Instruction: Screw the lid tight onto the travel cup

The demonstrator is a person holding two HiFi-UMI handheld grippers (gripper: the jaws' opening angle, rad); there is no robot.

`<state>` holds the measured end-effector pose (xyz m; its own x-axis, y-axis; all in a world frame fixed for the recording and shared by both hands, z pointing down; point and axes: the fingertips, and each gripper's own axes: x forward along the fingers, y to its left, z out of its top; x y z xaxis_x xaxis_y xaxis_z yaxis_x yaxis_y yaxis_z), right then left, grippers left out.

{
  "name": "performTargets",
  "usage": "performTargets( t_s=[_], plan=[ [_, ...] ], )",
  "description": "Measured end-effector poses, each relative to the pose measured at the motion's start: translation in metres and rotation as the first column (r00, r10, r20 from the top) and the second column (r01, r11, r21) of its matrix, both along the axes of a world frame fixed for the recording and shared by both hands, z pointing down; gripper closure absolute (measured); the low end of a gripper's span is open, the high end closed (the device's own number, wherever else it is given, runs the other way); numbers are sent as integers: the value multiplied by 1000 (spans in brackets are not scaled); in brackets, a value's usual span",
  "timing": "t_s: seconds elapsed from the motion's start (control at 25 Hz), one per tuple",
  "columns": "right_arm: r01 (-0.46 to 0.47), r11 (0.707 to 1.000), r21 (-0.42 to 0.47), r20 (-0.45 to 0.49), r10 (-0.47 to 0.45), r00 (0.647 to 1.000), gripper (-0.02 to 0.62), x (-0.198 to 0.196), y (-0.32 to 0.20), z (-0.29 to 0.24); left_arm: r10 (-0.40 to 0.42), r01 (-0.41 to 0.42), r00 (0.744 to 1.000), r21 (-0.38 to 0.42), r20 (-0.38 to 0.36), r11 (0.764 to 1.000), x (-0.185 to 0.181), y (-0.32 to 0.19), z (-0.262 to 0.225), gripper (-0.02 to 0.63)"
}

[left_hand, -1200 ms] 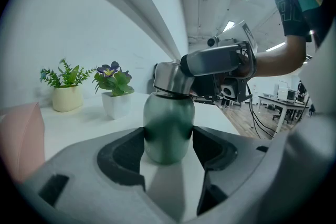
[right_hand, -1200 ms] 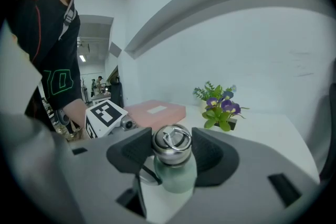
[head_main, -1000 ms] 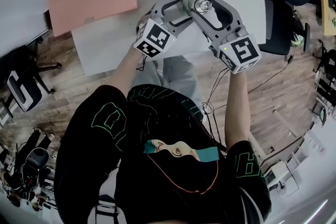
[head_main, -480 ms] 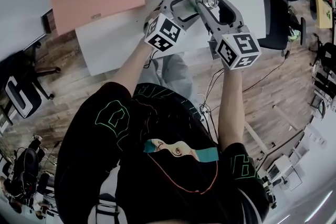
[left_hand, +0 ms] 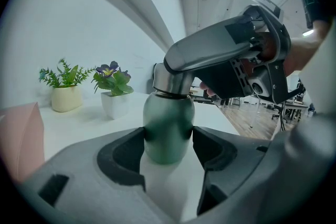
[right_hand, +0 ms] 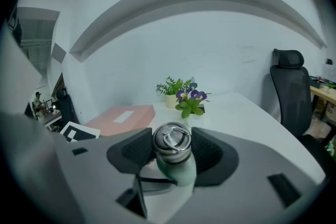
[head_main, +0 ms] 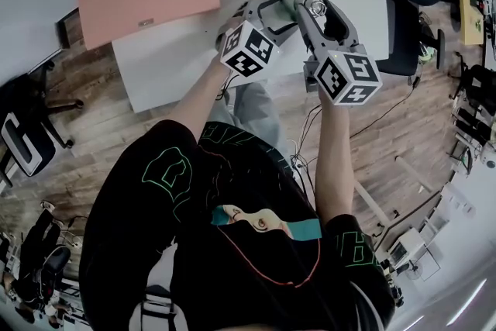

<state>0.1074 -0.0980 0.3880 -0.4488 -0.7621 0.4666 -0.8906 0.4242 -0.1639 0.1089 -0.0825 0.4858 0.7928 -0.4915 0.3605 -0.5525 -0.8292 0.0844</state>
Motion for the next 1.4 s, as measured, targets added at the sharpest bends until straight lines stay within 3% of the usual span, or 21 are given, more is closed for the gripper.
performTargets(
  t_s=[0.16, 0.4, 0.68, 0.96, 1.12, 1.4],
  plan=[
    [-44, 999, 0, 2, 44, 999, 359, 0, 0, -1, 2, -2, 1000, 0, 1, 1000, 0, 0, -1, 307],
    [-20, 1000, 7, -1, 20, 1000, 359, 0, 1, -1, 2, -2, 1000, 0, 4, 1000, 0, 0, -1, 307],
    [125, 991, 47, -31, -123, 992, 351, -3, 2, -3, 3, -3, 1000, 1, 4, 1000, -1, 1, -1, 308],
    [334, 937, 104, -116, -322, 940, 330, -8, 3, -3, 3, -3, 1000, -1, 7, 1000, 1, 1, -1, 307],
    [395, 912, 108, -166, -375, 912, 337, -11, 1, 2, 1, -1, 1000, -1, 7, 1000, 0, 1, -1, 307],
    [496, 862, 101, -168, -477, 863, 342, -15, 5, 1, 2, -2, 1000, 0, 11, 1000, -2, 2, 0, 308]
  ],
)
